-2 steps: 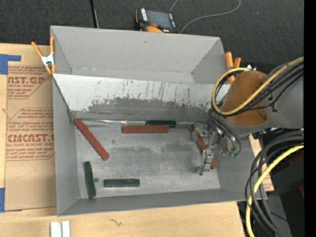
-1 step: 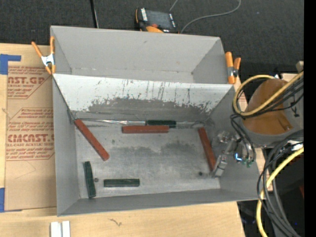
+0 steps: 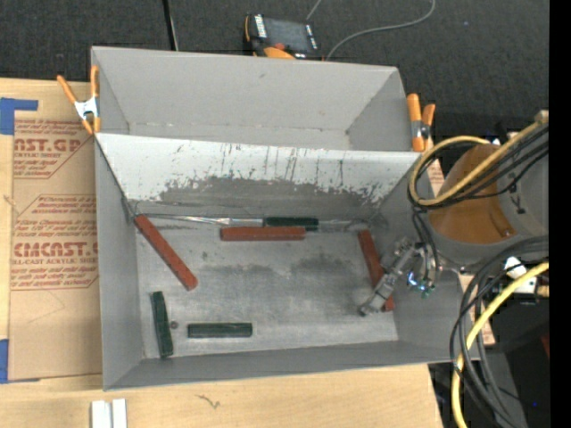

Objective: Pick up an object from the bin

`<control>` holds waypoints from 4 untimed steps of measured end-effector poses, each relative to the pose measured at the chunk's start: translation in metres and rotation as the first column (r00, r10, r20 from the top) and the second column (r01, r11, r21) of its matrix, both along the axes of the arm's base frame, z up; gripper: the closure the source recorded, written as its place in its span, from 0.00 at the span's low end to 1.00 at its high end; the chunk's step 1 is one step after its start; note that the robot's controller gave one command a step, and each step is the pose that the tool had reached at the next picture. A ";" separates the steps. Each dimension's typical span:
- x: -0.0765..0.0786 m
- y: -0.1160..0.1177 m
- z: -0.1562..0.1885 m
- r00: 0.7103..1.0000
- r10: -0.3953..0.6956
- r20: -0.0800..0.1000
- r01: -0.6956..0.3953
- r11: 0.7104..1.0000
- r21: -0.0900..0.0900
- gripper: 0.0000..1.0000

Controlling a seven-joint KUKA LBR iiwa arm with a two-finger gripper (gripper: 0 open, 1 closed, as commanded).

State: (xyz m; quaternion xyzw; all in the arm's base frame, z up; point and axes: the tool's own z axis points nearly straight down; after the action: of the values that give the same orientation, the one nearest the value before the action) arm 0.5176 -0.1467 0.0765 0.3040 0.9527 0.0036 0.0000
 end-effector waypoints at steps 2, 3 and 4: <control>0.032 0.068 0.094 0.824 0.567 0.006 -0.567 0.824 -0.011 0.00; 0.050 0.017 0.112 0.835 0.551 0.001 -0.551 0.835 -0.013 0.00; 0.076 0.038 0.068 0.598 0.802 -0.001 -0.802 0.598 -0.007 0.00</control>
Offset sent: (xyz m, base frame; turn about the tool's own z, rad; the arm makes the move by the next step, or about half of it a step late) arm 0.0238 -0.0064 -0.0065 -0.7571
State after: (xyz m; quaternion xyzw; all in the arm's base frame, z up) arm 0.5937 -0.1083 0.1448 -0.1554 0.9879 0.0007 0.0005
